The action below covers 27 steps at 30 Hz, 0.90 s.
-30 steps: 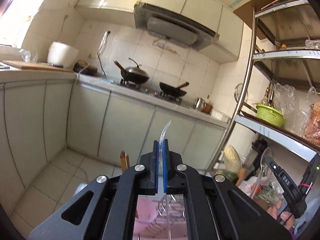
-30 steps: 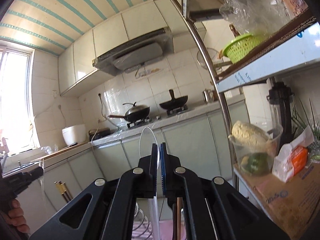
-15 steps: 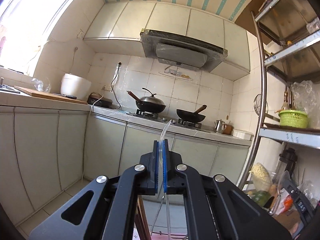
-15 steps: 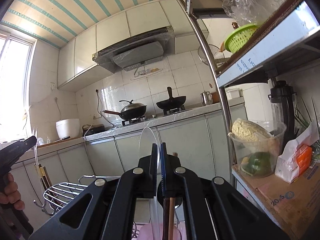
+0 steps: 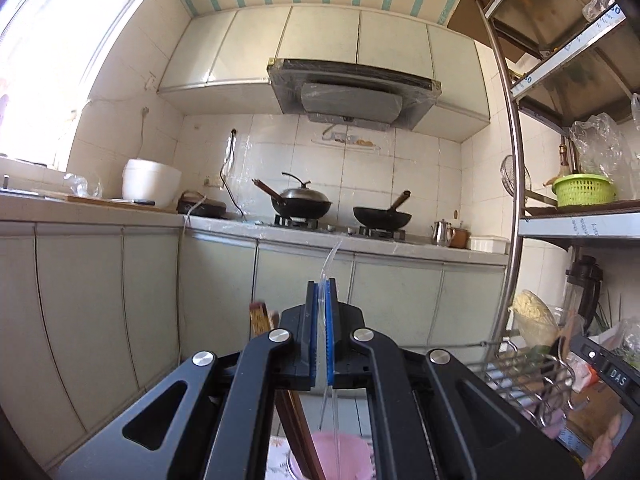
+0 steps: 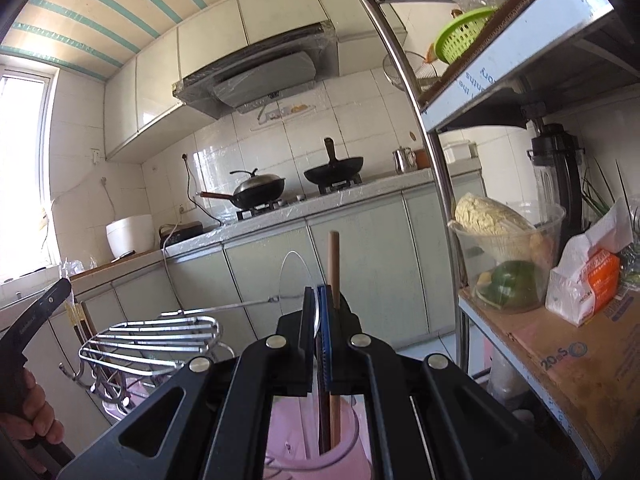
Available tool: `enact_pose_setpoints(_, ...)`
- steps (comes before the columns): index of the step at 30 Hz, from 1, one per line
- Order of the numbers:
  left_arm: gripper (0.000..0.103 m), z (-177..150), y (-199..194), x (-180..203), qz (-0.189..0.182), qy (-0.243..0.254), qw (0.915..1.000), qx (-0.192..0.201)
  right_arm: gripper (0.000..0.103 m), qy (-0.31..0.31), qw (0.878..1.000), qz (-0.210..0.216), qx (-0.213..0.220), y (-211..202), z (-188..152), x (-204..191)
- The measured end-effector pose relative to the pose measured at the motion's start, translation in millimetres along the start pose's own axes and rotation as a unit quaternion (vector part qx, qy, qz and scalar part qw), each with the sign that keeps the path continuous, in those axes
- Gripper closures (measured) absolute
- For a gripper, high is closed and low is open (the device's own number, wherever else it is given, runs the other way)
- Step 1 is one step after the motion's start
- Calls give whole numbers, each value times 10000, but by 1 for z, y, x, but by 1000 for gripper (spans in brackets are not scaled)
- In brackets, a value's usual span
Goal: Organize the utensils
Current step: 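Lower the clear utensil into the pink cup while the right lowers its clear spoon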
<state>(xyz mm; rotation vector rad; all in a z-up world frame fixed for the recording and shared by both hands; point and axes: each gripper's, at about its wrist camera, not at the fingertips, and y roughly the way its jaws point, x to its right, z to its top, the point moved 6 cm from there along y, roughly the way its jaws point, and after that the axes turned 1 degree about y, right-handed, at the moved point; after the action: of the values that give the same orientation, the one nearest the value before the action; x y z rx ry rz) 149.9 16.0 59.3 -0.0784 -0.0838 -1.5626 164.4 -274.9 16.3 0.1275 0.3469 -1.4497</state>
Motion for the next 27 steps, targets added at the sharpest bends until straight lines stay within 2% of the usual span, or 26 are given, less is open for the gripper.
enact_pose_setpoints(8,101,-34,-8,-1,-198,-158,9969,-750,100,146,9976,-123,-665,0,-24,7)
enact_pose_setpoints(13,100,-51,-8,2,-306,-65,9919,-1235,99,117,9939,-184,-1079,2,-41,8)
enact_pose_setpoints(16,93,-58,-8,3,-369,-7,9881,-1492,96,214,9915,-174,-1270,3,-47,11)
enact_pose_setpoints(18,78,-62,-9,3,-402,-42,9851,-1670,94,262,9909,-115,-1319,2,-49,11)
enact_pose_setpoints(20,74,-64,-12,0,-415,-123,9832,-1771,91,244,9905,-79,-1352,-1,-48,10)
enact_pose_setpoints(23,70,-66,-19,-5,-405,-228,9804,-1913,82,176,9904,-97,-1365,-6,-48,8)
enact_pose_setpoints(27,69,-71,-28,-14,-351,-367,9758,-2129,81,272,9888,-100,-1467,-14,-51,11)
